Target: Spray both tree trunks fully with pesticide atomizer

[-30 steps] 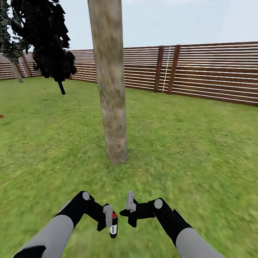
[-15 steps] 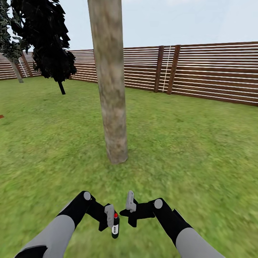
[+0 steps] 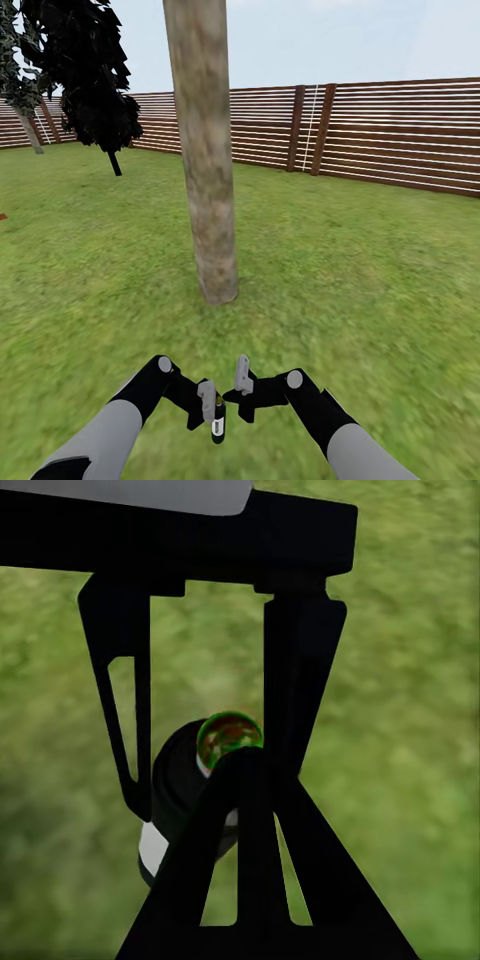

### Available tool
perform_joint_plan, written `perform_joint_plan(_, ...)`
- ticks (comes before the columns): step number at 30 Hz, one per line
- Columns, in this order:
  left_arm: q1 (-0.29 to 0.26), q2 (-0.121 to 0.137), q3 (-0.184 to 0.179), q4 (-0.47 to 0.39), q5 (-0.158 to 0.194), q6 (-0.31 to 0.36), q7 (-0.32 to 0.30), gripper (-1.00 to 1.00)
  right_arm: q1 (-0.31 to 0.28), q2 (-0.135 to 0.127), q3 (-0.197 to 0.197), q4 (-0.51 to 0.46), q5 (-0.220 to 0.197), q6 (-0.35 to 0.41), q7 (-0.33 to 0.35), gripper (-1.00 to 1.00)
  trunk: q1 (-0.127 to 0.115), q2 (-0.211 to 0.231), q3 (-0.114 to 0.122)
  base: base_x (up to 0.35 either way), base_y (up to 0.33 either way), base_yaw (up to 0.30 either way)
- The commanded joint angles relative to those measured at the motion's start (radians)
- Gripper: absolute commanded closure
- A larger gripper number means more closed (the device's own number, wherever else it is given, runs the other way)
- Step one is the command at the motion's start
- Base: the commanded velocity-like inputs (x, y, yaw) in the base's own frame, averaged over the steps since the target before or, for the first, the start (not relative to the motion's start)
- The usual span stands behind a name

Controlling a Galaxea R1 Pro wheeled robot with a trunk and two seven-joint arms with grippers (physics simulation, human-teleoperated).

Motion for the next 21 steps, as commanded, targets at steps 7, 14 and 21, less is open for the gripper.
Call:
perform_joint_plan(7, -0.001, 0.002, 0.009, 0.001, -0.009, -0.010, -0.001, 1.00, 0.000, 0.000, -0.001, -0.001, 0.010, -0.008, 0.001, 1.00, 0.000, 0.000, -0.001, 0.000, 0.000, 0.000)
perform_joint_plan(14, 0.005, 0.051, 0.002, 0.002, -0.024, -0.013, 0.005, 1.00, 0.000, 0.000, 0.000, 0.001, 0.010, -0.008, 0.002, 1.00, 0.000, 0.000, -0.001, 0.000, 0.000, 0.000)
perform_joint_plan(21, 0.011, 0.173, 0.001, -0.001, -0.027, -0.012, 0.010, 1.00, 0.000, -0.001, 0.002, 0.005, 0.010, -0.010, 0.002, 1.00, 0.000, 0.000, -0.001, 0.000, 0.000, 0.000)
